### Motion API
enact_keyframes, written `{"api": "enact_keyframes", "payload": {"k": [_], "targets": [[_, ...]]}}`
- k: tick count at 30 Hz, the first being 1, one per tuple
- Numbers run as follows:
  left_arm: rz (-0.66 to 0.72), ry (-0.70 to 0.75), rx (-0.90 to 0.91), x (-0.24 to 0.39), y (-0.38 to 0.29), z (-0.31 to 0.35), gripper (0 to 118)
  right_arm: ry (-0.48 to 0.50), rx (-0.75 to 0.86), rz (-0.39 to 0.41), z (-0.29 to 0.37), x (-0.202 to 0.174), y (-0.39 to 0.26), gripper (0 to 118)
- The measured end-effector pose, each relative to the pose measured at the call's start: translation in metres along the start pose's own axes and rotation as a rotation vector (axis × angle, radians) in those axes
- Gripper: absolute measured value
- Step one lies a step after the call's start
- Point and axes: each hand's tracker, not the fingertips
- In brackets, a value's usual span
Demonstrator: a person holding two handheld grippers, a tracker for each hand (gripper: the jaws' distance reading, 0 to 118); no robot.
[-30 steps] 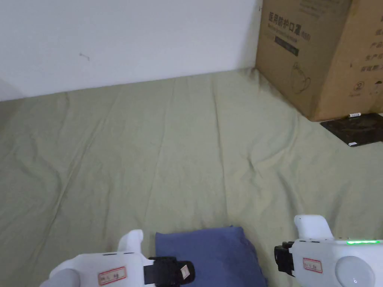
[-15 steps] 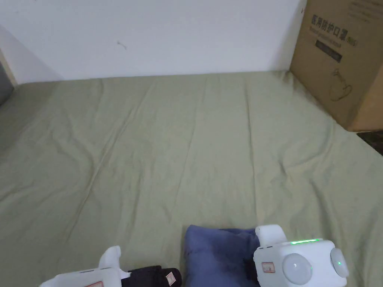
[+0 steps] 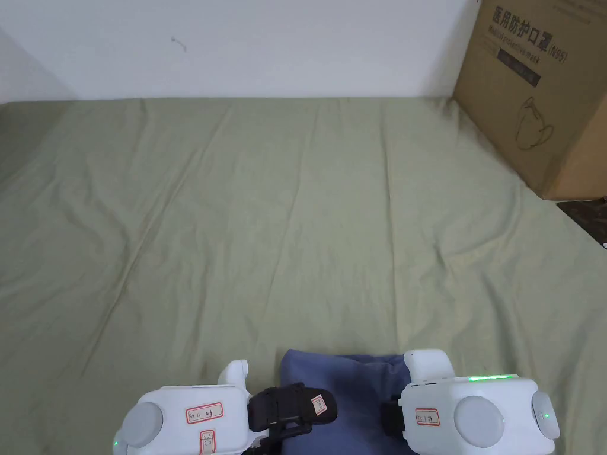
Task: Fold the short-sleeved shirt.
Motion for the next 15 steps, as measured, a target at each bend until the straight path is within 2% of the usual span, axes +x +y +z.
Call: {"api": "enact_keyframes", "payload": {"k": [1, 2, 3, 4, 6, 8, 10, 11, 15], "targets": [[0.010, -0.015, -0.012, -0.001, 0.003, -0.003, 117, 0.002, 0.000, -0.005, 0.000, 0.000, 0.000, 0], [0.031, -0.033, -0.023, -0.001, 0.005, -0.003, 106, 0.002, 0.000, -0.009, 0.000, 0.000, 0.000, 0], [0.043, -0.040, -0.016, -0.001, 0.007, -0.005, 73, 0.001, -0.001, -0.011, 0.000, 0.000, 0.000, 0], [0.056, -0.037, -0.008, -0.002, 0.008, -0.006, 20, -0.002, -0.001, -0.013, 0.001, -0.001, 0.001, 0], [0.013, 0.109, -0.045, -0.007, 0.009, -0.011, 21, -0.023, 0.002, -0.004, 0.006, -0.006, 0.002, 0], [0.050, 0.020, -0.055, -0.014, 0.011, 0.000, 21, -0.023, 0.018, -0.004, 0.015, -0.010, 0.005, 0], [0.024, 0.022, -0.045, -0.006, 0.011, 0.016, 21, -0.027, 0.050, 0.000, 0.025, -0.015, 0.008, 0], [-0.021, 0.047, -0.039, -0.003, 0.012, 0.025, 21, -0.038, 0.068, 0.004, 0.030, -0.019, 0.011, 0], [-0.043, 0.137, 0.000, -0.012, 0.026, 0.080, 20, -0.025, 0.125, -0.001, 0.041, -0.034, 0.022, 0]]}}
